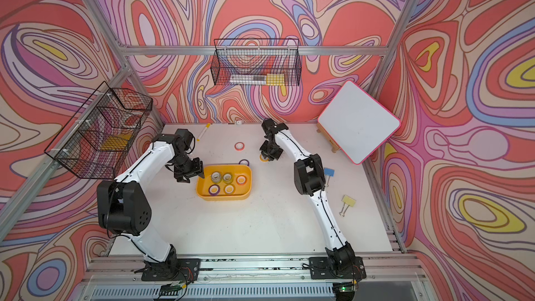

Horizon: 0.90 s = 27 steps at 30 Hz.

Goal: Put the transparent tape into the storage box
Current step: Pick up the tape from the center of the board.

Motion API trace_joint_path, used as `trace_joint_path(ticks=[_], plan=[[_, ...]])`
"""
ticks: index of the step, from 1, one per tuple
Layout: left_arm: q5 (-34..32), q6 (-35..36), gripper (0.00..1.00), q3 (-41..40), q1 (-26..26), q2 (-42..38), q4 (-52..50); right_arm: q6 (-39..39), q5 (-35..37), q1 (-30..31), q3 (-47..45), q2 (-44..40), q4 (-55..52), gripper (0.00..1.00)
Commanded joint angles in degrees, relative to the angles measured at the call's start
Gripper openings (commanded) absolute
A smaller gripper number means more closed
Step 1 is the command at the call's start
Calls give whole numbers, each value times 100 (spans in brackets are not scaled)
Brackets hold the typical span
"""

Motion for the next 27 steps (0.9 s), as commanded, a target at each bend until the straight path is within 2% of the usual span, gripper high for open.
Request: trace_joint_path(ticks=[1,12,21,27], plan=[[-45,126,66,177,65,77,-218,-78,322,-48,87,263,-373,20],[-21,43,67,133,89,14,-158,-344,594,-102,-418,-35,-894,18],[-12,31,67,159,91,-57,-131,-594,673,-103,-867,-349,-990,26],[-29,49,66,149,100,-83,-135,-621,587,-98,-1058,-355,-860,26]])
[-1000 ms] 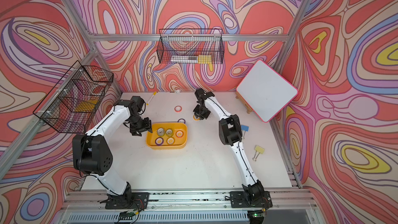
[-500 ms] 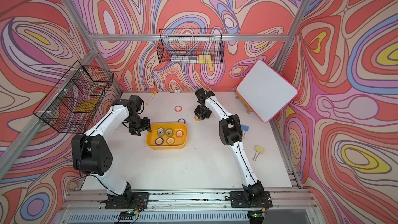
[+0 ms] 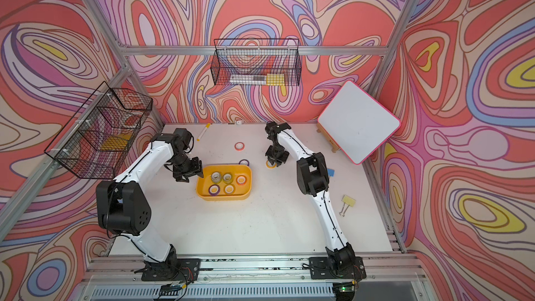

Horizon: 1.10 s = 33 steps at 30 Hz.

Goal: Put the transparent tape into the storage box
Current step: Pick up the tape from the center of the board.

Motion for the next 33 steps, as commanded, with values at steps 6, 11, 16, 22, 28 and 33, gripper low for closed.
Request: trace_joint_path(ticks=[6,11,16,22,28,33], plan=[[-50,1,66,126,72,-109,-155,184,-39,-36,-470,46,204,27],[-38,-26,67,124,78,-130,-176,431,-117,-46,-536,-120,438,28],[-31,-40,67,154,80,-141,-194,583,-38,-43,-481,-168,403,28],[-73,-29,66,142,87,-160,-204,388,57,-42,-327,-13,129,21],[-101,-25,66,43,92,-206,-189,265,152,-40,-420,-43,118,14],[-136,-51,67,6,112,-258,-211,160,152,-37,-420,-146,109,11]])
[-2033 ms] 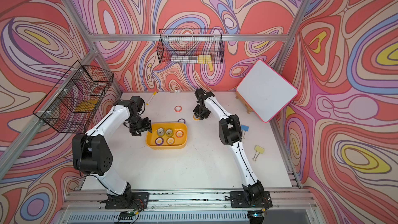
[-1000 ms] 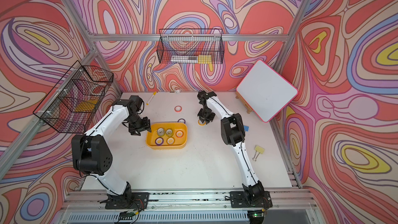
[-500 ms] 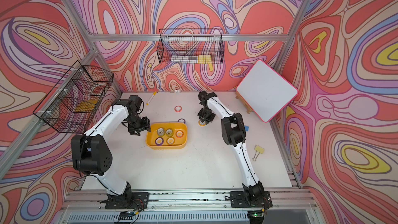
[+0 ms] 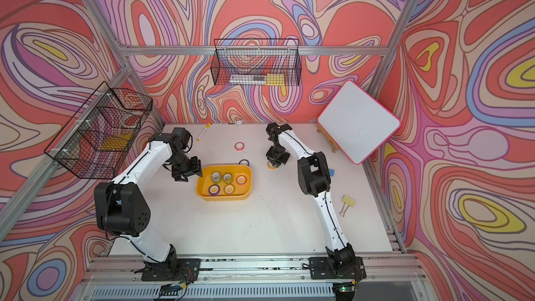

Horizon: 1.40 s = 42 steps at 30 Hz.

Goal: Put the transparent tape into the storage box
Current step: Pick up the tape from the center of the board.

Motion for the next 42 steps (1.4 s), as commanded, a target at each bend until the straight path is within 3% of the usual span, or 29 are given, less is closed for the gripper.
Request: trace_joint_path(ticks=[1,24,42], plan=[[-110,-44,67,-25,67,-180,-207,-143,185,-12,-38,-1,-153,11],[-194,12,67,-533,340,-582,-202,-408,-199,74,-1774,-1898,296,9],[-146,109,68,-858,357,-691,-31,-710,-615,1249,-1497,-2096,628,9]])
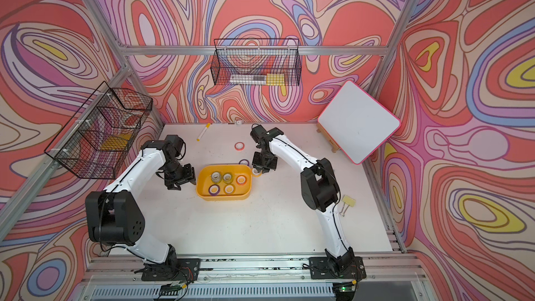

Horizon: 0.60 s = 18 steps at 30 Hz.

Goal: Put the transparent tape into the storage box
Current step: Pick up the tape from the center of the board, then place the tape in the storage box.

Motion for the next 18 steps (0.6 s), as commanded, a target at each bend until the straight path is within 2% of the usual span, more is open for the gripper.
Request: trace_joint_path(ticks=[1,11,18], plan=[[-6,82,67,-99,38,-197,18,-5,-79,149,193,-202,126,9],[35,95,67,-355,38,-437,79,65,-86,376,499,-52,163,9],[26,190,67,-339,38,-469,53,115,-191,516,993,354,120,9]])
